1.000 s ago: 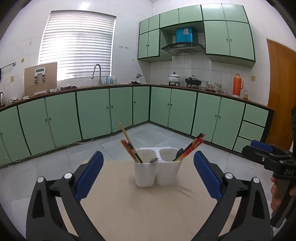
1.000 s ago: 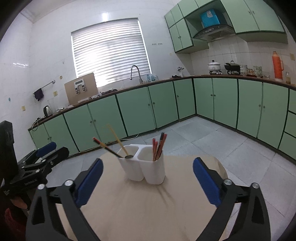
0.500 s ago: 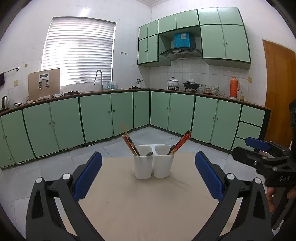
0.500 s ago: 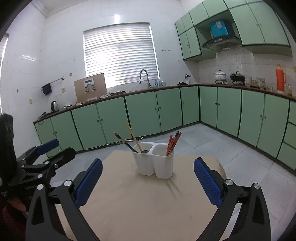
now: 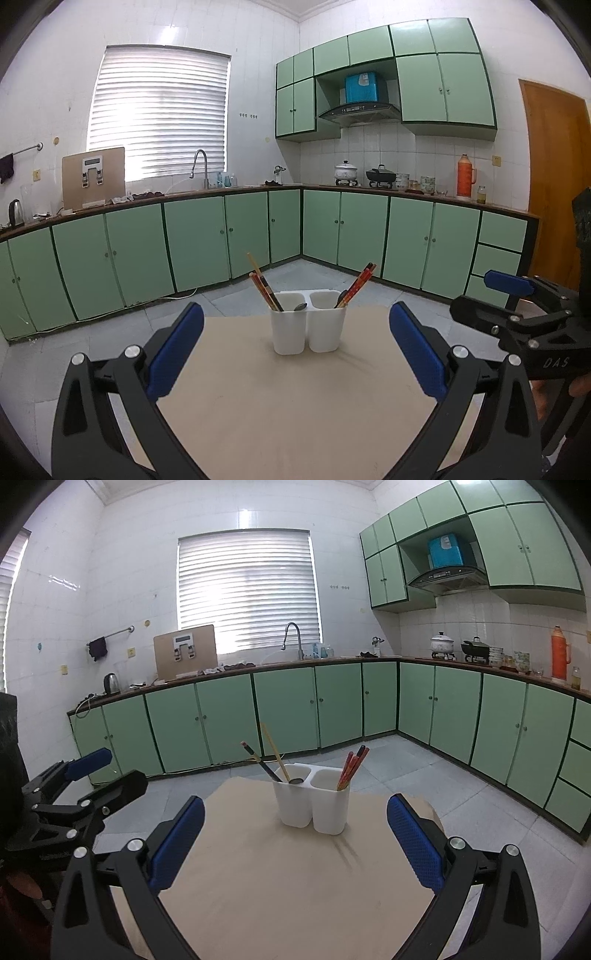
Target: Organize utensils
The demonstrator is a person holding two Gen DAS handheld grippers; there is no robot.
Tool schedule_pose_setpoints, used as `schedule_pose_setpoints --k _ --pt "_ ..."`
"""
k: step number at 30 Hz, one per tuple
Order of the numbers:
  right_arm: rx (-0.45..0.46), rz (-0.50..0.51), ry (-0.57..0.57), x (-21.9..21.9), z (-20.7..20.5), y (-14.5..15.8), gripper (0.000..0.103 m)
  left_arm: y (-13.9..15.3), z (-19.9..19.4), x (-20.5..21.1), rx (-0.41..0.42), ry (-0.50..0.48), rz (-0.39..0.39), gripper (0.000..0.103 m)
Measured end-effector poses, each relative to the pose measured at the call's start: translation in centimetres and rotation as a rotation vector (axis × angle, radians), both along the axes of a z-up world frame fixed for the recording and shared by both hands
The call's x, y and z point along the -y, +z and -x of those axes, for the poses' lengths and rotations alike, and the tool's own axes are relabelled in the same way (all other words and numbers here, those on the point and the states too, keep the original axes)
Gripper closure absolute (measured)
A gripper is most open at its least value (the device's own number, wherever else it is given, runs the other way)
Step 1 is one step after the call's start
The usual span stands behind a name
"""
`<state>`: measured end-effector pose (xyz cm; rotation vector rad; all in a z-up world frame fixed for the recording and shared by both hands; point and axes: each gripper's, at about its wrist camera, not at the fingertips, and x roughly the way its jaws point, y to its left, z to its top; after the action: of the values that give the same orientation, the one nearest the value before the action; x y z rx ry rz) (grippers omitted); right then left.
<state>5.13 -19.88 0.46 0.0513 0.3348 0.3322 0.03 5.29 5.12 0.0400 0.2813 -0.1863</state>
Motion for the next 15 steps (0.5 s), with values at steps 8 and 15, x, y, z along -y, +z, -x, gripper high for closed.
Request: schedule_pose_setpoints --k 8,15 --pt "-0.007 -0.001 0.01 -0.27 0.12 -0.08 0.006 -0.14 0.33 0.2 -0.001 0.003 0.006 0.005" --pt "-0.014 -0.002 0.013 -0.66 0.2 -0.37 0.006 -0.4 -0.11 -0.08 -0.022 0.01 0.016 0.005"
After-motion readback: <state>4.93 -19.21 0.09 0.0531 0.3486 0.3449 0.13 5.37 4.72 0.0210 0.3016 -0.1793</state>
